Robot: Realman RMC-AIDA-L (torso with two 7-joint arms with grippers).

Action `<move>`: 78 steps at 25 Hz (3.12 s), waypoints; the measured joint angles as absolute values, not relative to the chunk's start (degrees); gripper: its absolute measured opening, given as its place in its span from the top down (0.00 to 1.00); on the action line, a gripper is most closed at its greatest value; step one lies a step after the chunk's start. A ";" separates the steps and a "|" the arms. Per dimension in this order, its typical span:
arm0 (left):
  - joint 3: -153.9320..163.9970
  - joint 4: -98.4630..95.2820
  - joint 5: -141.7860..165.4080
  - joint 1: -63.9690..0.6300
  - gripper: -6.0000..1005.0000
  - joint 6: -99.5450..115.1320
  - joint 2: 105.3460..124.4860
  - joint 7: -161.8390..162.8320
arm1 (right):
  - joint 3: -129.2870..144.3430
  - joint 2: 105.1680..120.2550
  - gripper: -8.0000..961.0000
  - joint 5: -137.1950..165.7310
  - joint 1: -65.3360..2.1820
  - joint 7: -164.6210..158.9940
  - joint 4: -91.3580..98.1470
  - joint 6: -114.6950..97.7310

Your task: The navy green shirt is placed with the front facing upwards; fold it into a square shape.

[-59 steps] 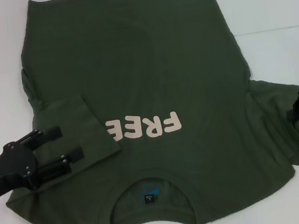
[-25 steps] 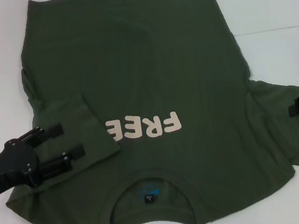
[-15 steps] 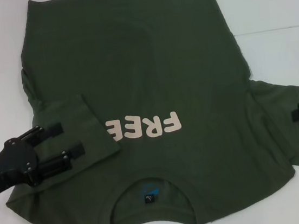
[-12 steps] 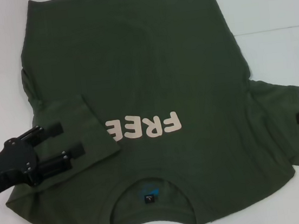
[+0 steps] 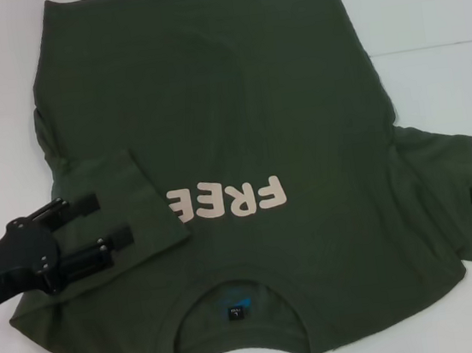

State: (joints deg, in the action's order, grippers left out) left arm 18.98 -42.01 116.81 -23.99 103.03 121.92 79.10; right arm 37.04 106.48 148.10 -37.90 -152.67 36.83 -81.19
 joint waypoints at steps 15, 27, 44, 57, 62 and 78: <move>18.99 -42.01 116.75 -23.94 0.10 103.11 121.99 78.97 | 37.31 107.45 0.33 148.09 -37.70 -152.60 36.31 -79.67; 19.12 -41.96 116.71 -23.90 0.10 103.09 122.08 78.77 | 37.36 107.69 0.33 148.09 -37.70 -152.57 35.55 -78.59; 19.11 -41.92 116.72 -24.00 0.10 103.09 122.07 78.74 | 36.96 108.13 0.33 148.04 -37.88 -152.57 34.98 -77.67; 19.16 -41.76 116.72 -24.00 0.10 103.09 122.07 78.74 | 36.91 108.18 0.33 147.73 -37.86 -152.58 34.18 -76.90; 19.10 -41.74 116.72 -24.00 0.10 103.09 122.07 78.74 | 36.91 108.18 0.33 147.73 -37.97 -152.57 34.17 -76.90; 18.99 -41.56 116.70 -23.99 0.10 103.09 122.07 78.75 | 35.94 108.22 0.33 147.56 -38.20 -152.58 32.82 -75.87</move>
State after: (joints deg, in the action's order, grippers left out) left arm 18.99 -41.56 116.70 -23.99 103.09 122.07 78.75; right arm 35.94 108.22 147.56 -38.20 -152.58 32.82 -75.87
